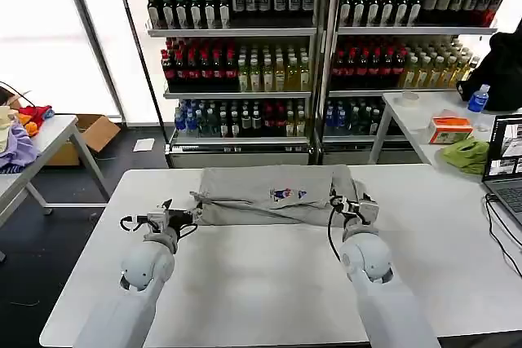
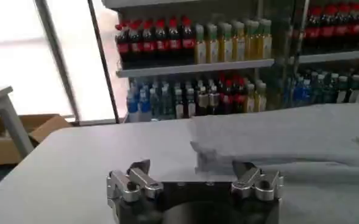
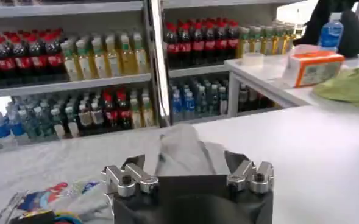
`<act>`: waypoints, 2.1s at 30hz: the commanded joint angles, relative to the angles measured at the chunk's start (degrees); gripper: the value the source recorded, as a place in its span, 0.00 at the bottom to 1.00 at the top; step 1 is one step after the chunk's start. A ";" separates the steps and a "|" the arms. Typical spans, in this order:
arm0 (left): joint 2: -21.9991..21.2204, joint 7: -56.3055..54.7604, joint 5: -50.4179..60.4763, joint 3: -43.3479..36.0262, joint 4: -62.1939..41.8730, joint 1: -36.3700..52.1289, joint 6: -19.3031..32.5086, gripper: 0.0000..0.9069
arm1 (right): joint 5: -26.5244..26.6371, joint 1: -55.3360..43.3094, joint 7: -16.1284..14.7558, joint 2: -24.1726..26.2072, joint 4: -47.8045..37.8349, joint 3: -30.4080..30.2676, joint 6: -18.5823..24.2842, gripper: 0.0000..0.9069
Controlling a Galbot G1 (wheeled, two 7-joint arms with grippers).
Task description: Fold and organize the clothes.
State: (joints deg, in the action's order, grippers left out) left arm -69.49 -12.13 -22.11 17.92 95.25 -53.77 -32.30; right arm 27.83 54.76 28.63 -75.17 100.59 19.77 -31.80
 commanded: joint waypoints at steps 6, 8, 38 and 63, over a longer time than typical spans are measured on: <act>-0.10 0.19 1.89 -0.24 2.56 -3.78 -0.81 1.00 | 1.29 6.96 1.05 2.87 4.71 3.34 -1.24 1.00; 0.02 0.12 1.83 -0.25 1.69 -3.23 -0.81 1.00 | 1.13 6.76 0.91 3.13 3.75 3.38 -1.16 1.00; -1.63 0.70 3.03 -3.25 -7.64 0.27 -0.76 0.01 | -3.12 1.61 -3.15 1.79 -9.50 -2.29 -1.26 0.00; 0.48 -0.36 3.13 -1.13 3.21 -8.63 -0.55 0.01 | 1.71 9.14 -2.91 5.30 0.62 0.70 -0.49 0.00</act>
State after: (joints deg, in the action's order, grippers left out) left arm -70.19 -11.60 -19.03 16.37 91.42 -57.49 -32.73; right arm 27.15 61.02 25.30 -71.37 96.13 19.49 -32.16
